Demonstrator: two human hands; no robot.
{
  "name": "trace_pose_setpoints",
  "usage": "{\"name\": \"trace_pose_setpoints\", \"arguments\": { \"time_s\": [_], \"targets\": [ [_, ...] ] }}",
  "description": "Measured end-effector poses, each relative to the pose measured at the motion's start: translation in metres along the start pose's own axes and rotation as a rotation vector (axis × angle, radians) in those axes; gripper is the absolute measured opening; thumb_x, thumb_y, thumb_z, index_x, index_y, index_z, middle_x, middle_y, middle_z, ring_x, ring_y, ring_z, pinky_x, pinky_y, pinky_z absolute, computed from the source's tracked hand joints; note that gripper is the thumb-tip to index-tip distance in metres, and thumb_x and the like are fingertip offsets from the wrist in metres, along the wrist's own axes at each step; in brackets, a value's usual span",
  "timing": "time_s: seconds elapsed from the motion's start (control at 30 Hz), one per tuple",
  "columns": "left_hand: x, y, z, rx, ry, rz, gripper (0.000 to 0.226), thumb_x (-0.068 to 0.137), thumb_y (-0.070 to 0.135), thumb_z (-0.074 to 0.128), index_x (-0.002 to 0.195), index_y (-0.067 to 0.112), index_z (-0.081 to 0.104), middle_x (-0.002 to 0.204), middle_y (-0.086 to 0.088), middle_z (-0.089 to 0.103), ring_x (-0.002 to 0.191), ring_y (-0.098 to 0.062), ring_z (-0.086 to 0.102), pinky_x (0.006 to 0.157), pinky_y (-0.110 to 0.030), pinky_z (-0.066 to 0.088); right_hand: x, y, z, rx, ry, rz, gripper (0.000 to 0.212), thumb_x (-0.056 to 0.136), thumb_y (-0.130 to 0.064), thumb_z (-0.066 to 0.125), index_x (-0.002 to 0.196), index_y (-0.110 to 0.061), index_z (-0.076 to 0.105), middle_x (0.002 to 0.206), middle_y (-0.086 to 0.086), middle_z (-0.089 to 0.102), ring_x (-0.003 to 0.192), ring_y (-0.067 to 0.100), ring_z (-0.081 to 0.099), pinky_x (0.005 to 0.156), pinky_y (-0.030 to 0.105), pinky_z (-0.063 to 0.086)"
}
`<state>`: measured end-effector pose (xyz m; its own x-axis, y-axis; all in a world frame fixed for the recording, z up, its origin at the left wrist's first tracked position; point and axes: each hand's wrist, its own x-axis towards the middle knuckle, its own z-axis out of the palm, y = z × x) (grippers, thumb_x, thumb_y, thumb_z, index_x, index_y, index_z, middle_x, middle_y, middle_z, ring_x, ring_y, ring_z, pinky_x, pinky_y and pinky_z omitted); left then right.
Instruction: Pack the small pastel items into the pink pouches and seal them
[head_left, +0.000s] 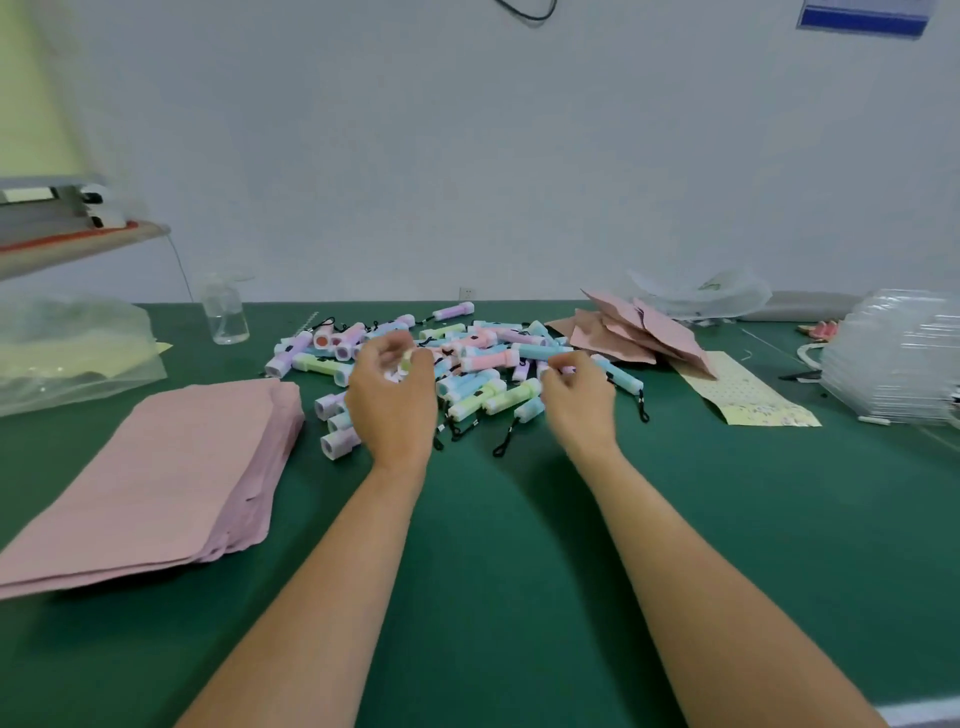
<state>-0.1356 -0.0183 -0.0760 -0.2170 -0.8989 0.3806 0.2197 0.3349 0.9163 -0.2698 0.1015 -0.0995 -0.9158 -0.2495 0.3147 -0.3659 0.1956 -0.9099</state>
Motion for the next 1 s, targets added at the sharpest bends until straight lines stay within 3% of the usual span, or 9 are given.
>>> {"name": "trace_pose_setpoints", "arguments": {
  "time_s": [0.13, 0.23, 0.33, 0.47, 0.57, 0.67, 0.83, 0.93, 1.0],
  "targets": [
    [0.044, 0.010, -0.045, 0.523, 0.061, 0.043, 0.046, 0.088, 0.031, 0.076, 0.132, 0.026, 0.065, 0.140, -0.002, 0.060, 0.128, -0.025, 0.055, 0.108, -0.043, 0.042, -0.016, 0.000, 0.007, -0.407, -0.205, -0.188, 0.024, 0.092, -0.029, 0.054, 0.116, -0.031, 0.057, 0.077, -0.008, 0.067, 0.075, 0.017, 0.064, 0.069, 0.035, 0.055],
    [0.065, 0.002, -0.084, 1.086, -0.053, -0.178, 0.078, 0.090, 0.038, 0.073, 0.156, 0.015, 0.039, 0.166, -0.028, 0.025, 0.158, -0.045, 0.014, 0.122, -0.071, 0.004, -0.014, 0.001, 0.004, -0.485, -0.243, -0.170, 0.027, 0.094, -0.030, 0.053, 0.121, -0.028, 0.058, 0.088, -0.007, 0.070, 0.081, 0.019, 0.064, 0.072, 0.034, 0.054],
    [0.059, -0.007, -0.100, 1.321, -0.260, -0.432, 0.087, 0.099, 0.035, 0.063, 0.164, 0.004, 0.014, 0.168, -0.036, 0.009, 0.159, -0.047, 0.001, 0.121, -0.075, -0.004, -0.012, 0.002, 0.001, -0.456, -0.236, -0.142, 0.026, 0.095, -0.029, 0.054, 0.120, -0.027, 0.060, 0.090, -0.008, 0.069, 0.081, 0.017, 0.065, 0.074, 0.035, 0.056],
    [0.054, -0.008, -0.101, 1.374, -0.219, -0.344, 0.049, 0.097, 0.019, 0.057, 0.144, 0.017, 0.043, 0.133, -0.018, 0.057, 0.141, -0.041, 0.043, 0.118, -0.077, -0.004, -0.014, 0.002, 0.001, -0.456, -0.253, -0.134, 0.025, 0.095, -0.032, 0.055, 0.119, -0.029, 0.060, 0.092, -0.010, 0.068, 0.081, 0.014, 0.064, 0.071, 0.032, 0.053],
    [0.054, -0.002, -0.104, 1.331, -0.175, -0.267, 0.008, 0.098, 0.018, 0.053, 0.091, 0.022, 0.054, 0.089, -0.007, 0.050, 0.118, -0.040, 0.054, 0.121, -0.073, 0.000, -0.016, 0.000, 0.000, -0.460, -0.268, -0.141, 0.026, 0.095, -0.032, 0.055, 0.120, -0.030, 0.060, 0.090, -0.011, 0.068, 0.081, 0.014, 0.064, 0.067, 0.030, 0.048],
    [0.047, 0.017, -0.095, 1.342, -0.183, -0.184, 0.011, 0.101, 0.016, 0.052, 0.092, 0.019, 0.058, 0.091, -0.009, 0.053, 0.098, -0.036, 0.051, 0.119, -0.063, 0.020, -0.015, -0.001, 0.001, -0.469, -0.261, -0.138, 0.024, 0.094, -0.034, 0.055, 0.117, -0.031, 0.060, 0.094, -0.010, 0.069, 0.083, 0.015, 0.065, 0.068, 0.031, 0.050],
    [0.045, 0.069, -0.065, 0.717, -0.328, 0.172, 0.025, 0.104, 0.008, 0.050, 0.106, 0.013, 0.074, 0.109, -0.004, 0.068, 0.096, -0.026, 0.058, 0.089, -0.033, 0.043, -0.010, -0.002, 0.005, -0.200, -0.275, -0.108, 0.016, 0.098, -0.026, 0.056, 0.104, -0.023, 0.071, 0.080, -0.005, 0.069, 0.064, 0.010, 0.059, 0.062, 0.030, 0.049],
    [0.049, 0.104, -0.044, 0.095, -0.473, 0.049, 0.022, 0.107, 0.017, 0.059, 0.100, 0.026, 0.078, 0.102, 0.009, 0.076, 0.095, -0.017, 0.071, 0.091, -0.029, 0.052, -0.014, -0.011, 0.002, 0.303, -0.378, 0.016, 0.022, 0.102, -0.035, 0.054, 0.113, -0.022, 0.068, 0.098, 0.001, 0.071, 0.068, 0.013, 0.063, 0.060, 0.028, 0.049],
    [0.054, 0.106, -0.027, -0.230, -0.419, -0.054, 0.028, 0.107, 0.007, 0.056, 0.097, 0.021, 0.078, 0.098, 0.001, 0.082, 0.093, -0.017, 0.078, 0.082, -0.033, 0.063, -0.015, -0.017, -0.003, 0.603, -0.469, 0.140, 0.037, 0.104, -0.049, 0.046, 0.120, -0.022, 0.066, 0.112, 0.002, 0.074, 0.090, 0.019, 0.072, 0.078, 0.040, 0.059]
  ]
}}
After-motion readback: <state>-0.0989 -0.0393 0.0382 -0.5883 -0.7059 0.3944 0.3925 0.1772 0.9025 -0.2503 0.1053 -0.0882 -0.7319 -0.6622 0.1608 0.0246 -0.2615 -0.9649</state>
